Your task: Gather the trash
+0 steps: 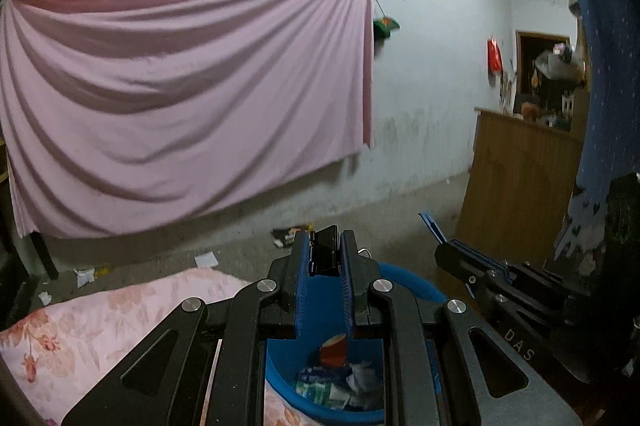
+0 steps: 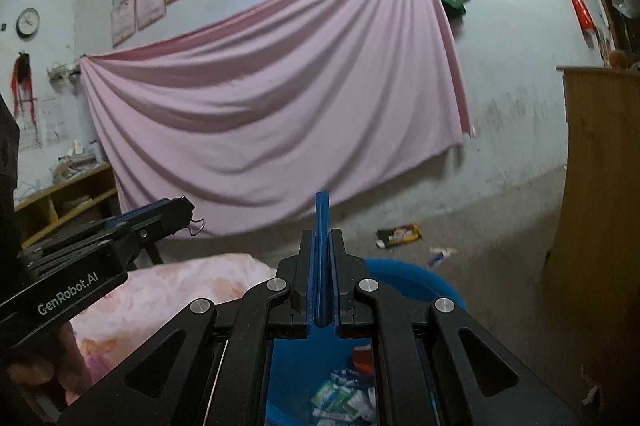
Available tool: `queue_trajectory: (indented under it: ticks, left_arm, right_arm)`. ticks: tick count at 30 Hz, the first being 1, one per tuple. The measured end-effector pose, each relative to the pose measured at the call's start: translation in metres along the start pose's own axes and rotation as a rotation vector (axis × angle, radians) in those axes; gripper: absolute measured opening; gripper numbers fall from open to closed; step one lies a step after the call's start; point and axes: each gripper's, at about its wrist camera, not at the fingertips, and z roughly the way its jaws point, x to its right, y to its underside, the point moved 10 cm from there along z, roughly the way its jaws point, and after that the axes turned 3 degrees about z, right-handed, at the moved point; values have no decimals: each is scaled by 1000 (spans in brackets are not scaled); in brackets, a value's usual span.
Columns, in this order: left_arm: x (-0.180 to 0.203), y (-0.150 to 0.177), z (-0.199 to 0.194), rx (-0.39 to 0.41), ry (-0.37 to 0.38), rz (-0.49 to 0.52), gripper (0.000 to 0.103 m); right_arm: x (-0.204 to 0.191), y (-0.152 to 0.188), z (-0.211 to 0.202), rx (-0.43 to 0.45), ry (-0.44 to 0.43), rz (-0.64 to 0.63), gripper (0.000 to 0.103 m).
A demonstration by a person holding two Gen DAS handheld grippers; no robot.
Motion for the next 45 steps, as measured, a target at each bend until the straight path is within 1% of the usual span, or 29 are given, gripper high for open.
queue_trajectory:
  ticks: [6, 9, 11, 12, 16, 19, 23, 27, 30, 32, 38, 40, 41, 43, 45]
  left_arm:
    - [8, 15, 18, -82, 22, 8, 12]
    - [8, 19, 24, -116, 28, 1, 12]
    - [9, 22, 29, -135, 33, -3, 12]
    - [8, 25, 24, -139, 35, -6, 12]
    - [10, 29, 25, -165, 45, -16, 12]
    - [8, 32, 29, -190, 72, -49, 12]
    - [0, 39, 38, -240, 114, -120, 12]
    - [-7, 42, 41, -269, 120, -158, 12]
    - [-9, 45, 43, -287, 123, -180, 16]
    - [-12, 45, 42, -290, 121, -191, 21]
    - [-17, 39, 28, -277, 103, -191, 24]
    - [-20, 34, 17, -256, 100, -192, 25]
    - [-22, 32, 12, -247, 97, -193, 30]
    - [-29, 27, -5, -217, 87, -199, 34]
    - [-36, 22, -22, -190, 72, -202, 34]
  right_arm:
    - [6, 7, 6, -44, 8, 28, 5]
    - [7, 9, 11, -68, 25, 19, 5]
    - [8, 12, 12, -82, 29, 24, 5]
    - [9, 12, 13, -88, 31, 27, 5]
    - [10, 15, 15, -106, 32, 36, 5]
    - [10, 18, 16, -120, 30, 40, 5]
    - [12, 22, 20, -142, 31, 42, 5]
    - [15, 27, 23, -170, 33, 53, 5]
    - [16, 29, 24, -182, 35, 59, 6]
    - [16, 29, 24, -186, 33, 62, 6]
    - [11, 21, 18, -177, 30, 54, 6]
    - [7, 17, 11, -162, 37, 34, 6]
    - [5, 16, 10, -159, 39, 28, 6]
    - [0, 12, 1, -150, 37, 18, 6]
    - [-7, 11, -7, -135, 44, 4, 6]
